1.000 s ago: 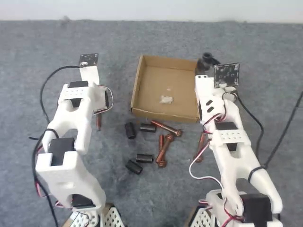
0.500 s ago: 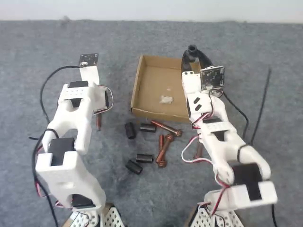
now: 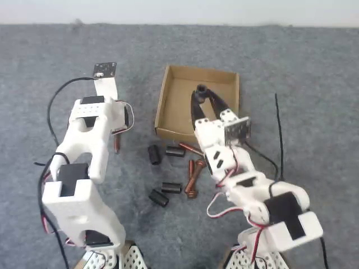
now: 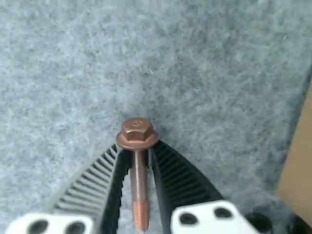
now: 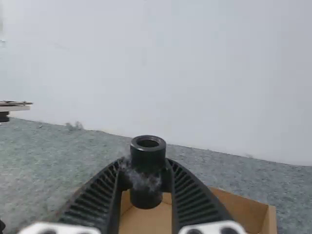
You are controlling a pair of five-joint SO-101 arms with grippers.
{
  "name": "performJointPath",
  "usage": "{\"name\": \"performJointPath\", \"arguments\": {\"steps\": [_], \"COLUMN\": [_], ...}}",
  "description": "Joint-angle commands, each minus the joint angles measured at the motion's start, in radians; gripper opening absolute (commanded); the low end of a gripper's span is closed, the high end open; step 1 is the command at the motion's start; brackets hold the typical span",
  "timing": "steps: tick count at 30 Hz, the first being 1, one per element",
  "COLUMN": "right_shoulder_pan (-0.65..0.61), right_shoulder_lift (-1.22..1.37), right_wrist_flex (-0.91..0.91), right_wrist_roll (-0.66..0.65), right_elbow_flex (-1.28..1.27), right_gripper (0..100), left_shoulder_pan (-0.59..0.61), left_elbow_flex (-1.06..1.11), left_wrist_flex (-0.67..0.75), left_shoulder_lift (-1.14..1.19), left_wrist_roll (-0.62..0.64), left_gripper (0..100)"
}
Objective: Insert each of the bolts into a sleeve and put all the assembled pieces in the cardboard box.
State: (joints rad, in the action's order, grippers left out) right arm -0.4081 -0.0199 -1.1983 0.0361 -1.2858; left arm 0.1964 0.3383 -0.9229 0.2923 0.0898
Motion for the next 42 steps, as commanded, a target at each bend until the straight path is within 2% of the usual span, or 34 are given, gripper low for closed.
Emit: {"name": "performJointPath", "arguments": {"steps": [1,8,17,22,26,30,42], "right_shoulder_pan": [-0.036,-0.128,-0.193,-0.231,-0.278,-0.328,-0.326], "right_shoulder_lift": [-0.114,-0.262,-0.297,-0.295,-0.297,-0.297,-0.297], "right_wrist_flex": [-0.071,-0.154,-0.076,-0.054,0.059,0.091,0.088], "right_wrist_roll": [0.012,0.017,0.158,0.161,0.15,0.043,0.058], "right_elbow_flex": [-0.103,-0.327,-0.382,-0.382,-0.381,-0.381,-0.381], "right_gripper": [0.6,0.6,0.6,0.6,0.6,0.6,0.6], "left_shoulder_pan": [-0.008,-0.008,-0.012,-0.012,-0.012,-0.012,-0.044], "left_elbow_flex": [-0.004,-0.004,-0.002,-0.002,-0.002,-0.002,-0.002], "left_wrist_flex": [0.021,0.02,0.017,0.015,0.015,0.015,0.044], "left_shoulder_lift": [-0.078,-0.078,-0.078,-0.078,-0.078,-0.078,-0.08], "left_wrist_roll": [-0.009,-0.009,-0.009,-0.009,-0.009,-0.009,-0.048], "left_gripper": [1,1,1,1,1,1,1]}}
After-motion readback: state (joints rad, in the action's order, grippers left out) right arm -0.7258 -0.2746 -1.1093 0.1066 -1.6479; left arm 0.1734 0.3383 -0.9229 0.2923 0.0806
